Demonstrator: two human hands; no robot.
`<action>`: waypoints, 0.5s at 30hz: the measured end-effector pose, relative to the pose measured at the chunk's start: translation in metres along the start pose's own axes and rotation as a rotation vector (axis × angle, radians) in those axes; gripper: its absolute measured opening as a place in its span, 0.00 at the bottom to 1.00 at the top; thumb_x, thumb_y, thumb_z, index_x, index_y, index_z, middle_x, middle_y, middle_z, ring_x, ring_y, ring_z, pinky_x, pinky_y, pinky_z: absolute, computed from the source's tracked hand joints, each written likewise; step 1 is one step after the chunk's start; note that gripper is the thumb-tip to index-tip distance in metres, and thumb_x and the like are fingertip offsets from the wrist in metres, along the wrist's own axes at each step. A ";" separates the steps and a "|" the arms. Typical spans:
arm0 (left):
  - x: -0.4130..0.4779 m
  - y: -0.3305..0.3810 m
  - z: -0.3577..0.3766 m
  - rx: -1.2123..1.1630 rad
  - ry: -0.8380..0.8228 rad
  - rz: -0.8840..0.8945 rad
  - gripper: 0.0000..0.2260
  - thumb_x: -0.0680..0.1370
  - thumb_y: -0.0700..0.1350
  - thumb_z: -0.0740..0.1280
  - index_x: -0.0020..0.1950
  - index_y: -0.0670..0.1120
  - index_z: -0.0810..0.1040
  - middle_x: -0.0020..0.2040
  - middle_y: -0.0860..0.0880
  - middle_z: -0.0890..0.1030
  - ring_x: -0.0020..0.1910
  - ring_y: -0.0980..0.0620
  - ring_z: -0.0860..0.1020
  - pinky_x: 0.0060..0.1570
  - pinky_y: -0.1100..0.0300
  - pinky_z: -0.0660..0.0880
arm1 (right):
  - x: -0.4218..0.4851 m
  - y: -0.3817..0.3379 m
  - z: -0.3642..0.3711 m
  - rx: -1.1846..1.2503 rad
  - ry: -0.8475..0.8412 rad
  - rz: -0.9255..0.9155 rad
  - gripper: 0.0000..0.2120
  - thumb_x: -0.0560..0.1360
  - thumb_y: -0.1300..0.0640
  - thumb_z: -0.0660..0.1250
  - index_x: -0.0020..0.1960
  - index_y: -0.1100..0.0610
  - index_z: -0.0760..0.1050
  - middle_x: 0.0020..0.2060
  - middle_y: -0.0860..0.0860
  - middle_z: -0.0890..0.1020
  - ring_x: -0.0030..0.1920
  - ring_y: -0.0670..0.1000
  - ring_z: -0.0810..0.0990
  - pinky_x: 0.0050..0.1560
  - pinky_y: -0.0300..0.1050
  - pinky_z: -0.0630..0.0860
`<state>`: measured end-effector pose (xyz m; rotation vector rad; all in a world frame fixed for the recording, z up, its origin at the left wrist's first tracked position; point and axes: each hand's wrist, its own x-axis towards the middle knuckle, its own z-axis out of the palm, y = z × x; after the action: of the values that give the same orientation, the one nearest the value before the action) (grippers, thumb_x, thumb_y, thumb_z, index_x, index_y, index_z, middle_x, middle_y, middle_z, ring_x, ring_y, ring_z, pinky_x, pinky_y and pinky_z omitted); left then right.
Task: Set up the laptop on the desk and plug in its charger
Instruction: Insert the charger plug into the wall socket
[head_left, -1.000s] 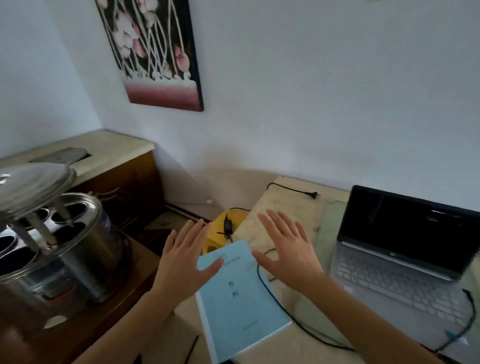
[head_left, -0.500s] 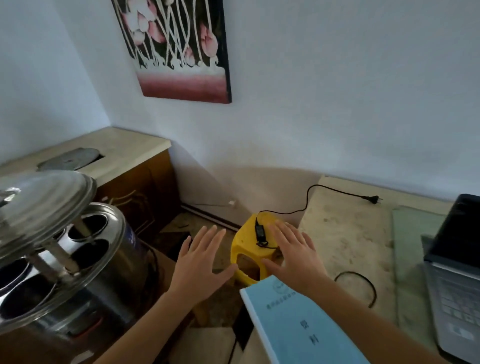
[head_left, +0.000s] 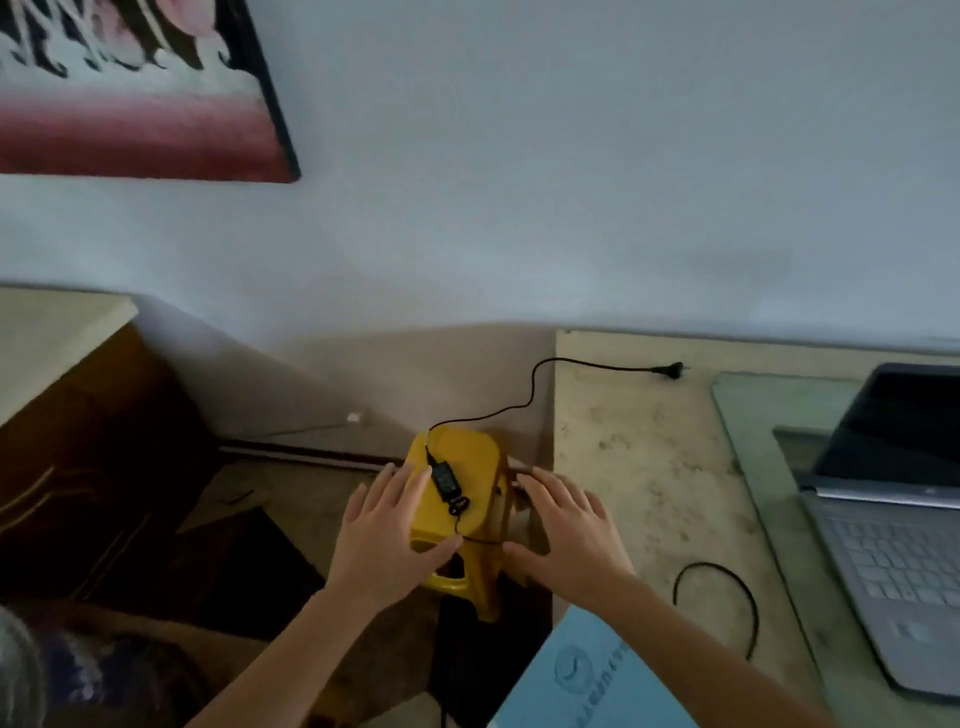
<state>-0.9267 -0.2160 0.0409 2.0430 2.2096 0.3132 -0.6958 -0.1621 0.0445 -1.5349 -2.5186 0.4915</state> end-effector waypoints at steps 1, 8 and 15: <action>0.019 -0.003 0.004 -0.013 -0.019 0.049 0.42 0.68 0.75 0.47 0.77 0.54 0.51 0.78 0.54 0.53 0.77 0.54 0.47 0.74 0.51 0.46 | 0.008 0.005 0.002 -0.006 0.002 0.044 0.39 0.69 0.31 0.56 0.75 0.45 0.52 0.76 0.45 0.58 0.75 0.50 0.56 0.74 0.54 0.56; 0.150 -0.019 0.034 -0.130 -0.129 0.291 0.42 0.68 0.76 0.48 0.77 0.56 0.50 0.78 0.54 0.52 0.77 0.53 0.49 0.75 0.49 0.49 | 0.057 0.022 0.009 -0.029 0.084 0.384 0.37 0.69 0.32 0.58 0.74 0.45 0.53 0.73 0.45 0.62 0.73 0.49 0.59 0.72 0.52 0.58; 0.230 0.045 0.062 -0.260 -0.255 0.555 0.44 0.67 0.77 0.45 0.77 0.54 0.53 0.78 0.53 0.55 0.77 0.52 0.49 0.74 0.49 0.49 | 0.064 0.057 -0.016 -0.032 0.190 0.701 0.38 0.70 0.34 0.59 0.75 0.46 0.54 0.76 0.47 0.60 0.75 0.51 0.58 0.73 0.52 0.56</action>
<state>-0.8883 0.0206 0.0040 2.3473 1.3530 0.3403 -0.6729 -0.0780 0.0370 -2.3349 -1.8050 0.3529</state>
